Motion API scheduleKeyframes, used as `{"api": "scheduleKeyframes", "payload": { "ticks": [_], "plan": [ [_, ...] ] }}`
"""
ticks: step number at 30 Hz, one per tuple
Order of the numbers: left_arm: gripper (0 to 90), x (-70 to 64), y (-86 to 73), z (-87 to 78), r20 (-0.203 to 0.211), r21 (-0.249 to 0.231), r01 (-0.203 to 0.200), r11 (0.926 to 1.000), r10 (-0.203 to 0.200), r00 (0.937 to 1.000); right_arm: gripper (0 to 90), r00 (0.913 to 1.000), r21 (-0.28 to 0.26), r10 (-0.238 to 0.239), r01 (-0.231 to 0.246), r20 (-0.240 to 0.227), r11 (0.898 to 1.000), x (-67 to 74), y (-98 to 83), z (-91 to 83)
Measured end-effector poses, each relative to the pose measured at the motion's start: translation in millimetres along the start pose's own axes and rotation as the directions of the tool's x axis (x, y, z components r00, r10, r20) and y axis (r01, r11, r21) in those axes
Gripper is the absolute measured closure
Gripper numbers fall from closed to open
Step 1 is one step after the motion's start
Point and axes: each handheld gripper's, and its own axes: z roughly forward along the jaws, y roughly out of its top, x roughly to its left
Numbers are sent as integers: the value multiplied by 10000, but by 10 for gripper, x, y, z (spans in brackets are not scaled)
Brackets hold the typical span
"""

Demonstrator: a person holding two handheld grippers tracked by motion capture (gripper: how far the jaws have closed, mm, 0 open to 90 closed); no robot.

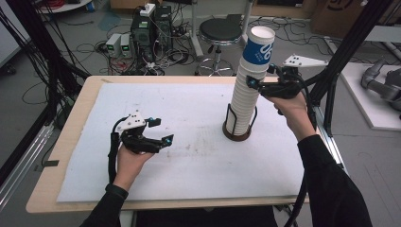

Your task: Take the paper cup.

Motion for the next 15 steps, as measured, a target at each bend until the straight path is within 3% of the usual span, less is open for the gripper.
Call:
{"api": "scheduleKeyframes", "payload": {
  "ticks": [6, 8, 11, 15],
  "plan": [
    [159, -26, 94, 3, 110, -218, 67, 9997, -64, 9999, 133, 10000, 64, 24, -25, 40, 10000, 8, 3, -12],
    [159, -39, 170, 0, 265, -428, 270, 9987, -259, 9993, 134, 10000, 69, 16, -16, 46, 10000, 8, 3, -13],
    [159, -75, 306, 9, 315, -606, 106, 9981, -87, 9995, 135, 10000, 61, 1, -1, 80, 10000, 14, 4, -10],
    [159, -95, 486, 55, 631, -859, 187, 9961, -133, 9979, 136, 9999, 67, -8, 8, 116, 10000, 20, 5, -13]
  ]
}}
